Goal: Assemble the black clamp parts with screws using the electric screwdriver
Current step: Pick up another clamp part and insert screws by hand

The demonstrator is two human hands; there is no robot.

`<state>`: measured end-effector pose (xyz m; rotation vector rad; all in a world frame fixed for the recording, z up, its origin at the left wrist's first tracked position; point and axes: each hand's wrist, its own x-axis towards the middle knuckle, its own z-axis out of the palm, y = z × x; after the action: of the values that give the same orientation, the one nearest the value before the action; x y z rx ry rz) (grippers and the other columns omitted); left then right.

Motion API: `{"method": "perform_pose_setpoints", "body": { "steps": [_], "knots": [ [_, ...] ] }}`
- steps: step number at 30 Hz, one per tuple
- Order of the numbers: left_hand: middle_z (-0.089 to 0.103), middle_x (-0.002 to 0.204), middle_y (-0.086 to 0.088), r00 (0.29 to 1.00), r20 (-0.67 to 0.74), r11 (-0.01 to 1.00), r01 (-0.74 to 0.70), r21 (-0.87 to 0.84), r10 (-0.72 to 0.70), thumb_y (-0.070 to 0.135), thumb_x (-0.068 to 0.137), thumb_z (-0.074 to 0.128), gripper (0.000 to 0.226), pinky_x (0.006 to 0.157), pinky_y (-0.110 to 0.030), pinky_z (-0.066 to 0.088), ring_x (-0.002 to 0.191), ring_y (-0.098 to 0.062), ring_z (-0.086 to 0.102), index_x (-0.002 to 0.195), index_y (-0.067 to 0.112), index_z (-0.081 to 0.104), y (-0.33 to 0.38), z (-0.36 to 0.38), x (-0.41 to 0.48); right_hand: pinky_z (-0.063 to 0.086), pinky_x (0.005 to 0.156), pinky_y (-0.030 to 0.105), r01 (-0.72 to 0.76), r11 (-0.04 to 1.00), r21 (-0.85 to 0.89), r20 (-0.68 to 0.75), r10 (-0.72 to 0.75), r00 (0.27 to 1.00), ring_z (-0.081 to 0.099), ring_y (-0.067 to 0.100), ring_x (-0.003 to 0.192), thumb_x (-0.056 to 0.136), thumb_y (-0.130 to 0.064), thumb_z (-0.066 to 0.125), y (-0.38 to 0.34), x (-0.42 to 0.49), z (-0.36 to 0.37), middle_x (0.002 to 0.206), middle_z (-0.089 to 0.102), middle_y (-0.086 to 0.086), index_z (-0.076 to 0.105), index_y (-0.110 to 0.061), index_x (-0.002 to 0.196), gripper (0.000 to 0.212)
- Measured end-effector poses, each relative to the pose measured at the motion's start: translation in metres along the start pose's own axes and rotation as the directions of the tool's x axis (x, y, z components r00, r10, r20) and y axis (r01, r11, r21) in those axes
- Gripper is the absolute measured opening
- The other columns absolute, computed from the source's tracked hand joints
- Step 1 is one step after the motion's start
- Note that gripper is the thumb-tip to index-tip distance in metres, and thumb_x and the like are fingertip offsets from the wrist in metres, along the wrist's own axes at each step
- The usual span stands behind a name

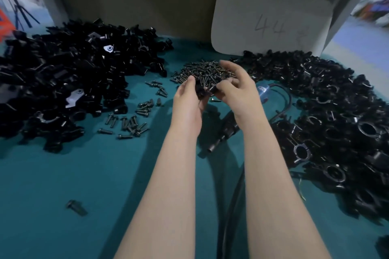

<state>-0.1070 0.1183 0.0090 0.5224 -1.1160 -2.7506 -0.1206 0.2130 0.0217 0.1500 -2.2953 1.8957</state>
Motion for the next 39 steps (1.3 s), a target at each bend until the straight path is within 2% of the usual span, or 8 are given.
{"method": "perform_pose_setpoints", "body": {
  "steps": [5, 12, 16, 19, 21, 28, 32, 39],
  "knots": [
    [0.064, 0.095, -0.006, 0.990, -0.025, 0.960, -0.128, 0.250, 0.138, 0.004, 0.100, 0.046, 0.014, 0.080, -0.025, 0.055, 0.088, -0.017, 0.063, 0.101, 0.013, 0.057, -0.003, -0.003, 0.003, 0.056, 0.078, 0.026, -0.119, 0.975, 0.189, -0.010, 0.123, 0.992, 0.067, 0.012, 0.076, 0.088, -0.010, 0.065, 0.007, 0.003, 0.004, 0.089, 0.062, 0.006, 0.058, -0.021, 0.093, 0.014],
    [0.067, 0.116, -0.013, 0.992, 0.037, 0.955, -0.128, 0.269, 0.123, 0.008, 0.101, 0.041, 0.026, 0.091, -0.035, 0.055, 0.104, -0.025, 0.066, 0.119, 0.011, 0.059, -0.005, -0.004, 0.000, 0.055, 0.062, 0.018, -0.261, 0.741, 0.619, 0.112, 0.245, 0.963, 0.070, 0.017, 0.071, 0.094, -0.006, 0.056, 0.001, -0.001, 0.003, 0.076, 0.070, 0.011, 0.060, 0.000, 0.090, 0.008],
    [0.068, 0.102, -0.007, 0.981, 0.122, 0.959, -0.178, 0.220, 0.153, 0.012, 0.100, 0.040, 0.022, 0.077, -0.029, 0.052, 0.082, -0.016, 0.064, 0.110, 0.013, 0.060, -0.004, 0.003, -0.002, 0.050, 0.054, 0.016, -0.266, 0.784, 0.561, 0.081, 0.269, 0.960, 0.061, 0.009, 0.061, 0.093, -0.009, 0.059, 0.000, 0.000, 0.008, 0.075, 0.068, 0.004, 0.065, -0.010, 0.088, 0.007],
    [0.062, 0.126, -0.009, 0.974, 0.119, 0.923, -0.221, 0.314, 0.193, 0.015, 0.103, 0.037, 0.031, 0.106, -0.041, 0.044, 0.116, -0.023, 0.059, 0.129, 0.012, 0.054, -0.007, 0.005, -0.003, 0.050, 0.055, 0.014, -0.301, 0.725, 0.619, 0.100, 0.308, 0.946, 0.062, 0.007, 0.060, 0.092, -0.007, 0.060, 0.002, -0.001, 0.010, 0.072, 0.069, 0.002, 0.066, -0.008, 0.090, 0.007],
    [0.062, 0.125, -0.006, 0.969, 0.117, 0.909, -0.246, 0.336, 0.219, 0.015, 0.104, 0.034, 0.031, 0.108, -0.044, 0.042, 0.117, -0.021, 0.058, 0.126, 0.014, 0.055, -0.008, 0.005, -0.003, 0.052, 0.058, 0.015, -0.301, 0.689, 0.659, 0.113, 0.305, 0.946, 0.065, 0.008, 0.060, 0.092, -0.004, 0.059, 0.003, -0.001, 0.010, 0.070, 0.070, 0.001, 0.065, -0.008, 0.090, 0.007],
    [0.068, 0.092, 0.003, 0.939, 0.191, 0.859, -0.340, 0.383, 0.287, 0.030, 0.096, 0.057, 0.016, 0.081, -0.024, 0.053, 0.083, -0.007, 0.064, 0.108, 0.019, 0.060, -0.009, 0.003, -0.006, 0.053, 0.060, 0.019, -0.253, 0.776, 0.578, 0.116, 0.229, 0.967, 0.070, 0.013, 0.071, 0.093, -0.003, 0.055, 0.004, -0.001, 0.013, 0.082, 0.072, 0.005, 0.064, -0.011, 0.094, 0.012],
    [0.069, 0.104, 0.002, 0.927, 0.162, 0.821, -0.376, 0.429, 0.339, 0.020, 0.095, 0.060, 0.020, 0.083, -0.017, 0.051, 0.091, -0.004, 0.064, 0.114, 0.021, 0.055, -0.011, 0.003, -0.005, 0.053, 0.058, 0.017, -0.261, 0.778, 0.571, 0.141, 0.220, 0.965, 0.070, 0.011, 0.069, 0.093, -0.003, 0.056, 0.003, -0.002, 0.014, 0.076, 0.074, 0.003, 0.064, -0.011, 0.095, 0.012],
    [0.067, 0.113, -0.003, 0.902, 0.155, 0.754, -0.422, 0.503, 0.402, 0.013, 0.093, 0.059, 0.027, 0.099, -0.033, 0.049, 0.107, -0.016, 0.063, 0.119, 0.019, 0.053, -0.011, 0.005, -0.005, 0.050, 0.053, 0.015, -0.280, 0.782, 0.557, 0.141, 0.244, 0.960, 0.069, 0.009, 0.061, 0.092, 0.007, 0.050, 0.001, -0.004, 0.015, 0.069, 0.073, 0.002, 0.063, -0.012, 0.090, 0.023]
  ]
}}
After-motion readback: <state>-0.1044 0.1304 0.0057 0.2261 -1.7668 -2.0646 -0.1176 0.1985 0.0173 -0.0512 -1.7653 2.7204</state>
